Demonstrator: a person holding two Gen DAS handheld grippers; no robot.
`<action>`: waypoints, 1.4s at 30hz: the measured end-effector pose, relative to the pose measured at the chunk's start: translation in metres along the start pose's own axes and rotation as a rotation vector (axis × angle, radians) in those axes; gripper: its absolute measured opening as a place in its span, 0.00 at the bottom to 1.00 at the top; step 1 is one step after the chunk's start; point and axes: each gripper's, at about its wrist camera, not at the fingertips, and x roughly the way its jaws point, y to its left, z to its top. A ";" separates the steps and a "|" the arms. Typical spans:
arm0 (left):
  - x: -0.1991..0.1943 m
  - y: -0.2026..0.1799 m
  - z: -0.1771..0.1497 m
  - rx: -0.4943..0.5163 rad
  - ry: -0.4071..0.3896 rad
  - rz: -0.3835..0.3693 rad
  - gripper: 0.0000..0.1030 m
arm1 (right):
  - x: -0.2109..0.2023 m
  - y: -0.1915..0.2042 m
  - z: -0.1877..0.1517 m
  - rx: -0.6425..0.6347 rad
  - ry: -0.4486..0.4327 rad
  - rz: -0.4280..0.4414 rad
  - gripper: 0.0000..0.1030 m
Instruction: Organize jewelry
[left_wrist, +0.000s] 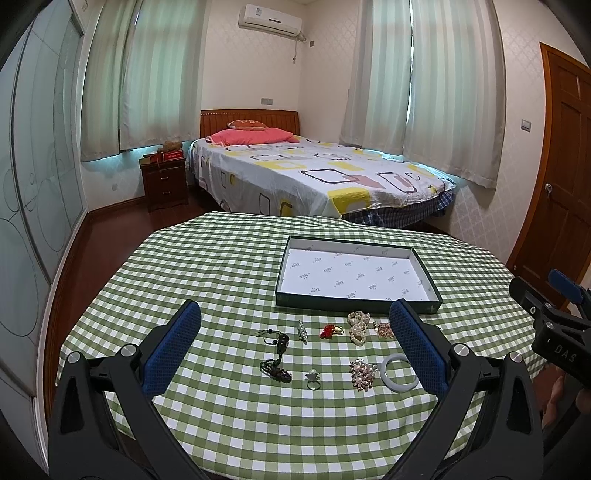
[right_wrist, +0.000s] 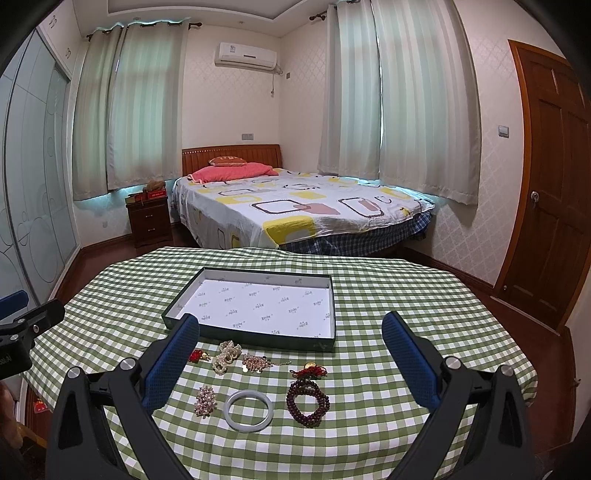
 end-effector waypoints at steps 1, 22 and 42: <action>0.002 0.001 0.000 0.001 0.002 -0.001 0.97 | 0.004 -0.002 -0.002 0.002 -0.004 0.002 0.94; 0.120 0.021 -0.074 -0.040 0.234 -0.034 0.87 | 0.106 -0.027 -0.086 0.020 0.187 0.018 0.94; 0.200 0.024 -0.080 0.003 0.381 0.008 0.65 | 0.147 -0.031 -0.103 0.048 0.293 0.038 0.94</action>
